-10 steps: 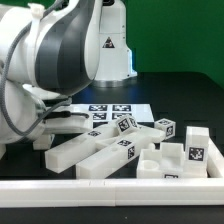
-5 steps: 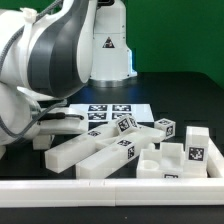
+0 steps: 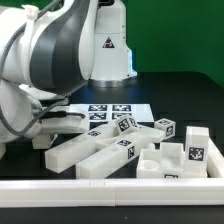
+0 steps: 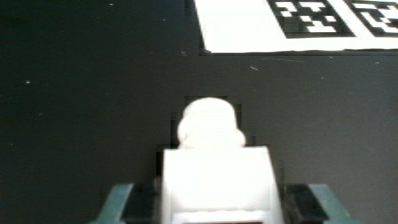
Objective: Assemble chair
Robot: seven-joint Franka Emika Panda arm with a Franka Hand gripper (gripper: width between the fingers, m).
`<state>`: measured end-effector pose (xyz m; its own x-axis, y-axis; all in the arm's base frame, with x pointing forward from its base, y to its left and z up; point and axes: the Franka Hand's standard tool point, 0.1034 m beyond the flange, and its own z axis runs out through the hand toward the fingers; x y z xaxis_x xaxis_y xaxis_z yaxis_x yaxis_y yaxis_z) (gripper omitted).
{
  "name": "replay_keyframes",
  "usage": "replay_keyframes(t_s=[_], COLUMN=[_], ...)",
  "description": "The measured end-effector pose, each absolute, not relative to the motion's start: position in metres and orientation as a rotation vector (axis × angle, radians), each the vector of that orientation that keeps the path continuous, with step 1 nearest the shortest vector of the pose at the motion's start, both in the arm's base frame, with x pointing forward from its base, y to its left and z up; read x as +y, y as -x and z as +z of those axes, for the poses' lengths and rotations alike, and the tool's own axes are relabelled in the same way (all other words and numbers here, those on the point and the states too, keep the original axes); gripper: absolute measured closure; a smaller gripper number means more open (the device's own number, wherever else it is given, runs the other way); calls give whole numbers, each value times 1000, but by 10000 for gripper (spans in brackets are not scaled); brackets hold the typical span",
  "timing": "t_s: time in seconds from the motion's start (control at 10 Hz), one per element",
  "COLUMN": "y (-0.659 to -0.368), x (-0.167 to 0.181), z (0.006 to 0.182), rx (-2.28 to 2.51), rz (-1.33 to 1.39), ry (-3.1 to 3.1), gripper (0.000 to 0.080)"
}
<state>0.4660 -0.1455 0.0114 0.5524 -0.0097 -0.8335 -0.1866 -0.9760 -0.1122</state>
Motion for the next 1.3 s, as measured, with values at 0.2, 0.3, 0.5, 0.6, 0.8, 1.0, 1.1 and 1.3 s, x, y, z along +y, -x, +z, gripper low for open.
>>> replay_keyframes(t_s=[0.2, 0.3, 0.5, 0.6, 0.8, 1.0, 1.1, 1.3], y=[-481, -483, -500, -509, -523, -525, -533, -526], x=[-143, -136, -131, -126, -112, -100, -98, -101], z=[21, 35, 53, 68, 92, 104, 106, 101], rx=[160, 153, 131, 128, 109, 82, 62, 51], rz=[1202, 1135, 985, 877, 663, 489, 355, 171], ry=[2718, 2754, 2832, 2881, 2963, 3015, 3052, 3083], gripper=[519, 519, 518, 518, 518, 518, 518, 518])
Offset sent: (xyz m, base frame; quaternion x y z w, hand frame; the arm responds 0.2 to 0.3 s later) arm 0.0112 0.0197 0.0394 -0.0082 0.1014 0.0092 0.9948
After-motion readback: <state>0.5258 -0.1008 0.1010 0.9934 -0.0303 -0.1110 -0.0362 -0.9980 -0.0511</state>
